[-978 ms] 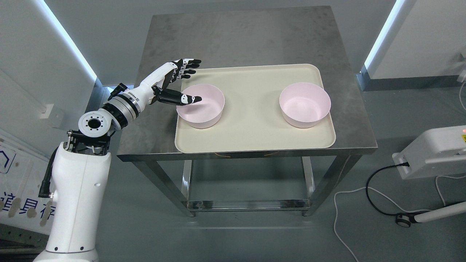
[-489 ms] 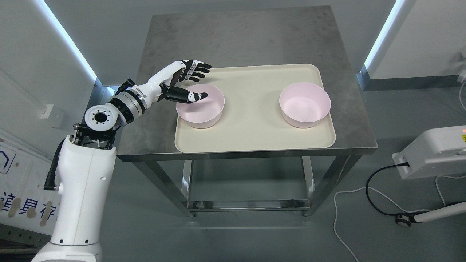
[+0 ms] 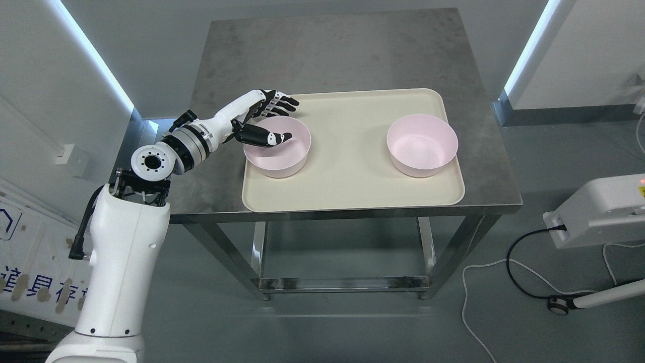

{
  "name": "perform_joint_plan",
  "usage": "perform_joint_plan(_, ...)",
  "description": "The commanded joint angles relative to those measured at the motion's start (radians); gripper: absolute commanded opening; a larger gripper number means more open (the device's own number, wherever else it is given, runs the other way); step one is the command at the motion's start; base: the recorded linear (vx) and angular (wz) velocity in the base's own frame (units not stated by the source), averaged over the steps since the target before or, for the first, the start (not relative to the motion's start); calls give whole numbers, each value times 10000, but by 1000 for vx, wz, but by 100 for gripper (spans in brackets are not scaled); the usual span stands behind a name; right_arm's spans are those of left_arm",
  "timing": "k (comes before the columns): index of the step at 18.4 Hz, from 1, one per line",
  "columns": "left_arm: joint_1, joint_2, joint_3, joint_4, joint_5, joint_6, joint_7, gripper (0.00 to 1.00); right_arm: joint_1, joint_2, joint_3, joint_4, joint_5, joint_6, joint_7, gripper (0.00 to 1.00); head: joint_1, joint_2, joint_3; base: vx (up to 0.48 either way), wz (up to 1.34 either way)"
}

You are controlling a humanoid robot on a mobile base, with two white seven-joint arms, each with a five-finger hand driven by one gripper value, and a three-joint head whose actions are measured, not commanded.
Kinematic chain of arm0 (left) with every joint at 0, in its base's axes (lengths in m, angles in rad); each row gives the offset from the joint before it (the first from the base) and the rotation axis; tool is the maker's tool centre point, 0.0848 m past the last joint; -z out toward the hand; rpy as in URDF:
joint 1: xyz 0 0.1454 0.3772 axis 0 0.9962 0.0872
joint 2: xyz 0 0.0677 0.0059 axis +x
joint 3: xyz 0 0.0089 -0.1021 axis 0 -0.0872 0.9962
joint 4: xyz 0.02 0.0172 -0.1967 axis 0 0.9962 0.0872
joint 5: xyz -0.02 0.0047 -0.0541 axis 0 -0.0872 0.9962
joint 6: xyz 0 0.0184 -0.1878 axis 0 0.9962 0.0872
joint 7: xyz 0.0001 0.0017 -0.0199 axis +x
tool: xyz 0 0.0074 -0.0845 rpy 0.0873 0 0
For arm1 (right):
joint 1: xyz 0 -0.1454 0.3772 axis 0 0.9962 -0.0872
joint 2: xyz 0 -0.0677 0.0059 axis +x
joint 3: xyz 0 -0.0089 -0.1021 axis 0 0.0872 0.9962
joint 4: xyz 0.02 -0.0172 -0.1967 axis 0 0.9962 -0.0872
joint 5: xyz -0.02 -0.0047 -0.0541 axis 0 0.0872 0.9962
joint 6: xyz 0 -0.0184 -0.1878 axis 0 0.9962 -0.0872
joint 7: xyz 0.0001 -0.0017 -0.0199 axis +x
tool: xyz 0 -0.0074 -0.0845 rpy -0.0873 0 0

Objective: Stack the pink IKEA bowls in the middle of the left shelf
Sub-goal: 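Hook the left hand fingers over the near pink bowl's rim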

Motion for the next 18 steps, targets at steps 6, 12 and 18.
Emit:
perform_joint_plan(6,-24,-9,-414,162,-1381,-1378,-20,32,0,-174,-46,-175,-15,-2,-3,100,0,0,0,0,0)
perform_joint_plan(12,22,-24,-553,316,-2010,-2253,-20,24,0,-174,-46,-175,-15,-2,-3,100,0,0,0,0,0)
perform_joint_plan(18,7,-70,-630,592,-2149,-3204,-20,9,0,-174,-46,-175,-15,-2,-3,100,0,0,0,0,0)
